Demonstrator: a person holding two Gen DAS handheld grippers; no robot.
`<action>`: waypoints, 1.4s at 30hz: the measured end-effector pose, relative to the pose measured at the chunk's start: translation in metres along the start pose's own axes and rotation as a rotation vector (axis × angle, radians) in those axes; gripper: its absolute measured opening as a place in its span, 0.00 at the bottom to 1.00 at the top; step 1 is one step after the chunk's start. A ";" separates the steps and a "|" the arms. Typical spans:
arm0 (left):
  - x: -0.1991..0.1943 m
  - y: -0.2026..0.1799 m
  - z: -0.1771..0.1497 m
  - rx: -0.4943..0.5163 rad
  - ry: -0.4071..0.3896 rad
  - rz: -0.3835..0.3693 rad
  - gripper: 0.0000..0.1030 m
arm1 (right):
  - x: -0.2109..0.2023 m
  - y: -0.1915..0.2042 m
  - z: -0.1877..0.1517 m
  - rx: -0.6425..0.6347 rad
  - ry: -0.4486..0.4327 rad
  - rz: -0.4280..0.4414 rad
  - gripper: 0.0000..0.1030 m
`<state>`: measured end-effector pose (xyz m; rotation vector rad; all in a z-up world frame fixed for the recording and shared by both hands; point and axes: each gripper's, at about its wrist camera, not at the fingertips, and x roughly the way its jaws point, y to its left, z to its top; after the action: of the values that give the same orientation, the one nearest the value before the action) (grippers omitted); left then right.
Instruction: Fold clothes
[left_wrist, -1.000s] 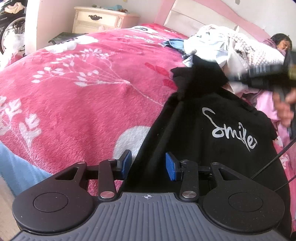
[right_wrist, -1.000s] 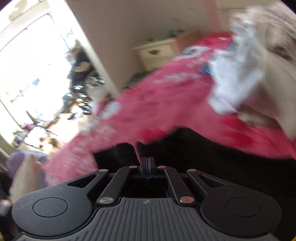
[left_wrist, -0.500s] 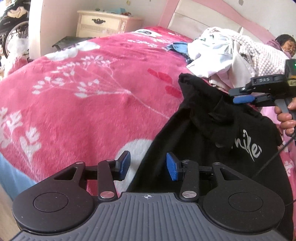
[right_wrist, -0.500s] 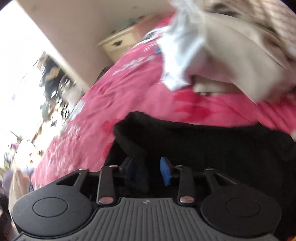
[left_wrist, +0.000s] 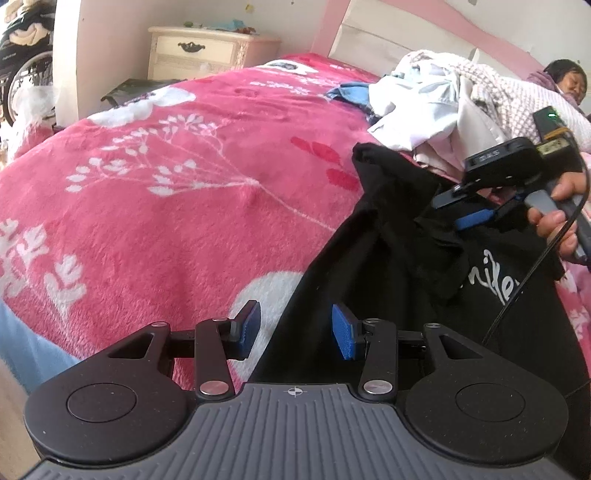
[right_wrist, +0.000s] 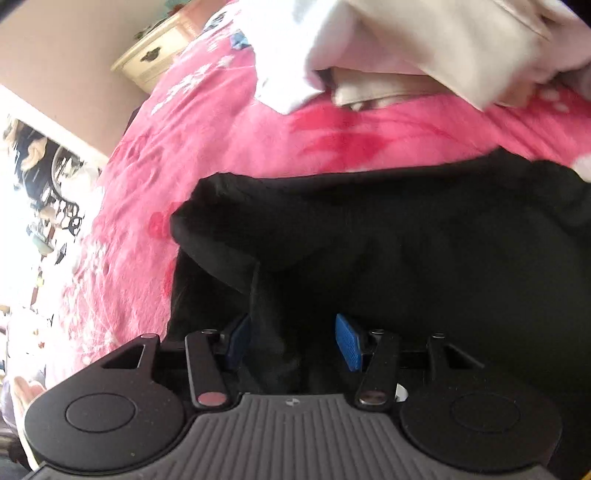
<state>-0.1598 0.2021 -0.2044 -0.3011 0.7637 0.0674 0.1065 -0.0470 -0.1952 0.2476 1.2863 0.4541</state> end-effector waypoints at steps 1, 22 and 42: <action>0.000 0.000 0.001 0.002 -0.006 -0.003 0.42 | 0.002 0.004 -0.002 -0.023 0.021 -0.002 0.53; 0.015 0.007 0.004 -0.052 0.011 0.014 0.37 | -0.002 0.097 0.053 -0.033 -0.062 0.470 0.03; -0.005 0.050 -0.008 -0.337 -0.066 0.121 0.00 | 0.111 0.145 0.064 0.308 0.047 0.683 0.26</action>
<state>-0.1771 0.2480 -0.2184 -0.5692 0.7035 0.3211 0.1638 0.1364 -0.2123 0.9552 1.2960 0.8404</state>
